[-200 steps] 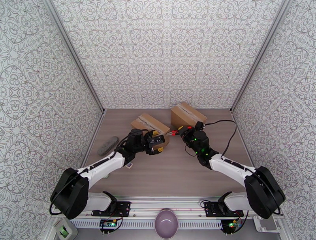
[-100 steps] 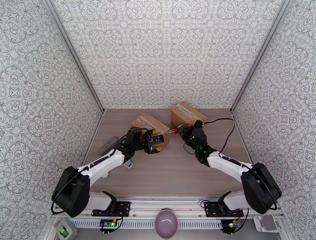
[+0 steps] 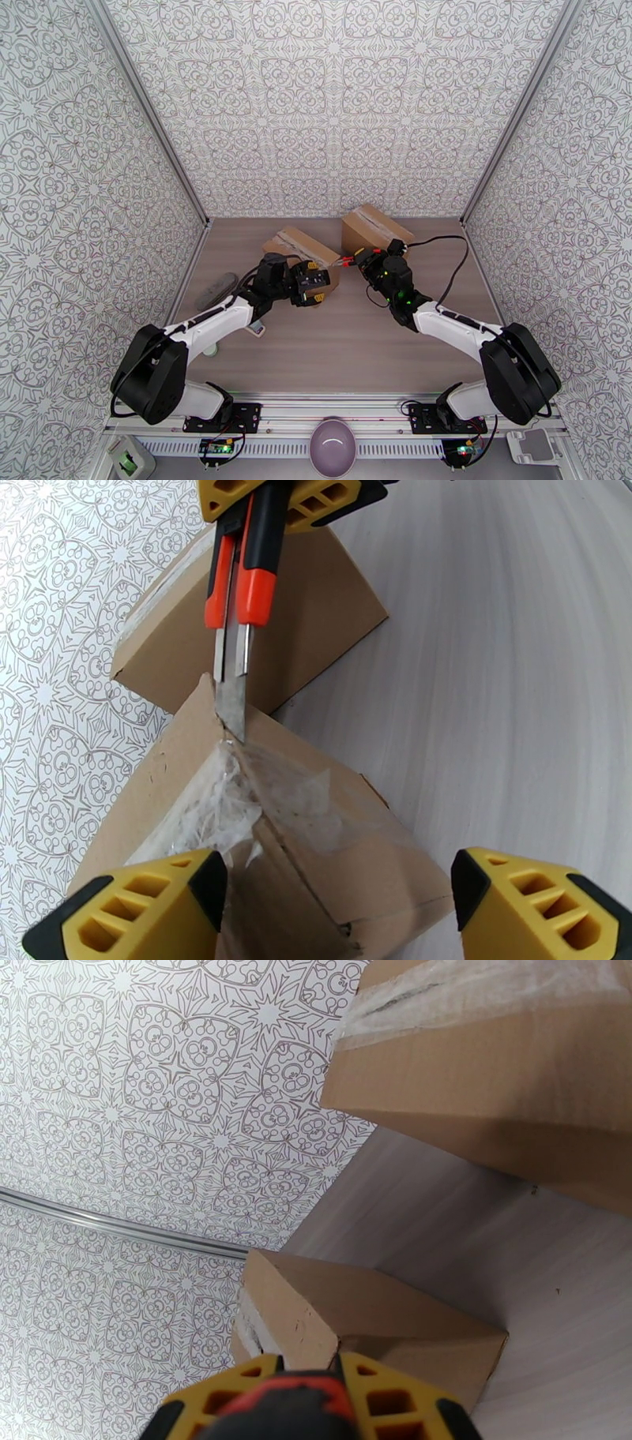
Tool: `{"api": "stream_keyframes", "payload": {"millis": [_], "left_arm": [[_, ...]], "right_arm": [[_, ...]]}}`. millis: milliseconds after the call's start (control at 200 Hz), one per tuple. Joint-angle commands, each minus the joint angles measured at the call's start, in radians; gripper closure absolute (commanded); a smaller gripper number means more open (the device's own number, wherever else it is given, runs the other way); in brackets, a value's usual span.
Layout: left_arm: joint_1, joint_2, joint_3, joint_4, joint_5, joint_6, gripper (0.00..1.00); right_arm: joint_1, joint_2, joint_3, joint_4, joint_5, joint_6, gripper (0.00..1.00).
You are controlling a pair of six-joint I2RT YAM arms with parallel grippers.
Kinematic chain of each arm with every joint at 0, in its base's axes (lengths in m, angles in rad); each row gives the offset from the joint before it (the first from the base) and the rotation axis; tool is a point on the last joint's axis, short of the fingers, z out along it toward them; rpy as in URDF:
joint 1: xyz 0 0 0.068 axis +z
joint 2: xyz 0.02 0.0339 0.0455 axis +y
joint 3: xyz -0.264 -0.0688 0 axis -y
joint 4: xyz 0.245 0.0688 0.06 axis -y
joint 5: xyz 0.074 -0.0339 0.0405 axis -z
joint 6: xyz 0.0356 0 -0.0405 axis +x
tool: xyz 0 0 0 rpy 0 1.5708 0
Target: Unpack the express box
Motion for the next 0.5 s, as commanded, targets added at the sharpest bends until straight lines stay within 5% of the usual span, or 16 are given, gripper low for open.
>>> {"api": "stream_keyframes", "payload": {"millis": [0,495], "left_arm": [[-0.014,0.017,0.020,0.016,0.010,-0.004,0.21],[-0.020,0.017,-0.002,0.023,0.000,-0.027,0.23]], "right_arm": [[-0.004,-0.013,0.034,0.028,0.003,0.007,1.00],[-0.004,-0.005,0.032,0.059,0.019,0.034,1.00]]}}
